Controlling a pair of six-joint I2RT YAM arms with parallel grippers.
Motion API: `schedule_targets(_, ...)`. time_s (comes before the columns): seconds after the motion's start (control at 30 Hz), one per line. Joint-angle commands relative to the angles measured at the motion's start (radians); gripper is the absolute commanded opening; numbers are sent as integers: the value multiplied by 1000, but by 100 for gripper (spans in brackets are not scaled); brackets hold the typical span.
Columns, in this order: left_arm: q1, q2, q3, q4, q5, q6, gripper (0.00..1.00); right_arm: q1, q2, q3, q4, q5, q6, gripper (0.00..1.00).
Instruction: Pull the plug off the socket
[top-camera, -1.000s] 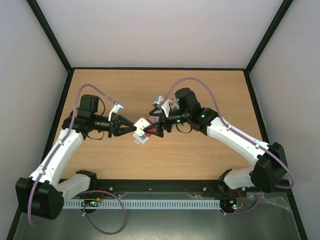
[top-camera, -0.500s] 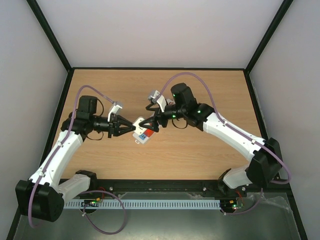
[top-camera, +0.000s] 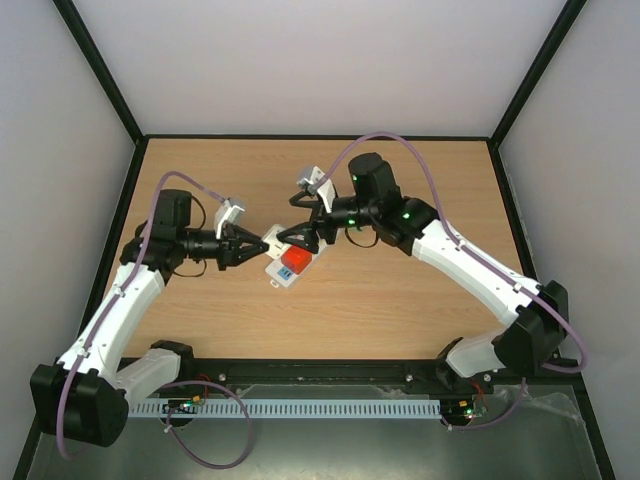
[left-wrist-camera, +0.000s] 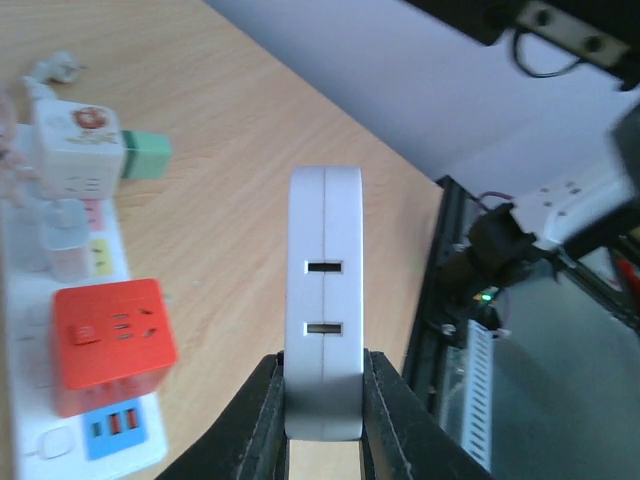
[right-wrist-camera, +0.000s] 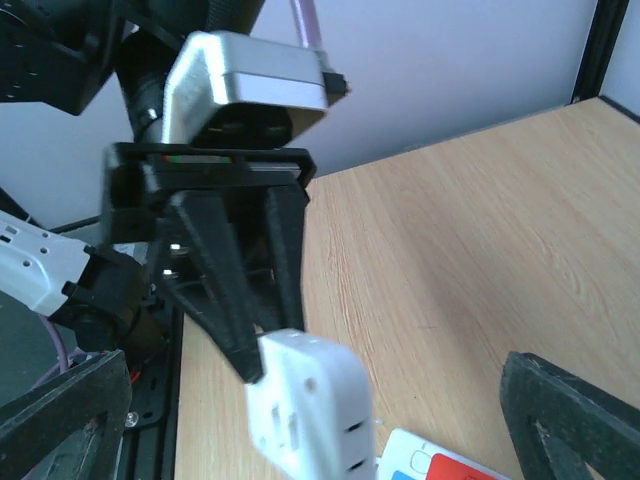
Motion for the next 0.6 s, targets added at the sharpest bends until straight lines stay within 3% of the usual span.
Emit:
schedule_targets(0.0,14,11,50,56,-155,9,3,-19,-79,-18,-16,1,-22,98)
schedule_targets(0.3,66,237,244,23,-691,186,3,-82,-142,-109,35,6,3,98)
schedule_targets(0.57,179,444,401,38,-939,338,3,-107,-132,-134,55,3,16,98)
